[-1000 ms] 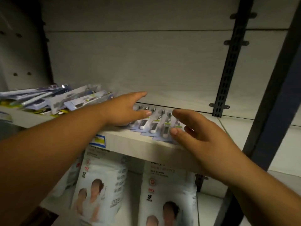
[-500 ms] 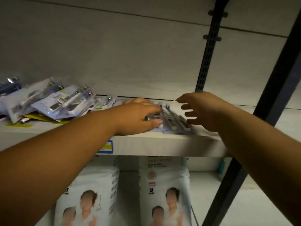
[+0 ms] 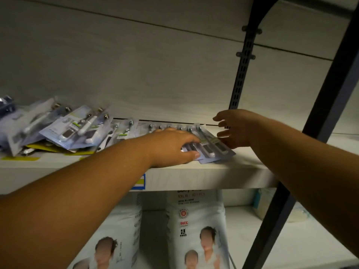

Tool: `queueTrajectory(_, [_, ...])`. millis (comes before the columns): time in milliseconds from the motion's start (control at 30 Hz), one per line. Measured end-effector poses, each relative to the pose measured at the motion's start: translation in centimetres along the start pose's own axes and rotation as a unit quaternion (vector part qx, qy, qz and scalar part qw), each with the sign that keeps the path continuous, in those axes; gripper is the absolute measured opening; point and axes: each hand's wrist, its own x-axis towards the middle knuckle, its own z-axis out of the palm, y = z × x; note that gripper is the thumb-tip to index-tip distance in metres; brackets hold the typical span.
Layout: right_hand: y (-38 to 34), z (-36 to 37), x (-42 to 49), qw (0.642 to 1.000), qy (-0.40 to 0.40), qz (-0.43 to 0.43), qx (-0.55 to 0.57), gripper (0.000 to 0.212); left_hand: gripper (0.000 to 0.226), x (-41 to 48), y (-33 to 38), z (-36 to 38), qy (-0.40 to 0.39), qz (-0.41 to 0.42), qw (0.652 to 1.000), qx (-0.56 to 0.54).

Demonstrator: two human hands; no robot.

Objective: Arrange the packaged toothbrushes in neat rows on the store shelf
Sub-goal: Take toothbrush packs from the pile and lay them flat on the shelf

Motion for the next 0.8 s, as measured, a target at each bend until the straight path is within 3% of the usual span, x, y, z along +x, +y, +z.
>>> queueTrajectory(233, [0.6, 1.1, 0.7, 0.994, -0.057, 0.015, -0.096, 0.047, 0.049, -0.1, 0.0, -0.1, 0.012, 0.002, 1.0, -0.005])
queueTrajectory(400, [0.8, 1.4, 0.1, 0.984, -0.065, -0.022, -0.164, 0.038, 0.052, -0.1, 0.2, -0.2, 0.009, -0.008, 1.0, -0.004])
queueTrajectory(533, [1.1, 1.4, 0.3, 0.983, -0.082, -0.012, -0.165, 0.045, 0.051, -0.5, 0.7, -0.5, 0.008, -0.019, 1.0, -0.015])
queueTrajectory(800, [1.5, 0.4, 0.4, 0.992, -0.025, -0.019, -0.126, 0.037, 0.064, -1.2, 1.4, -1.0, 0.014, -0.048, 0.998, -0.023])
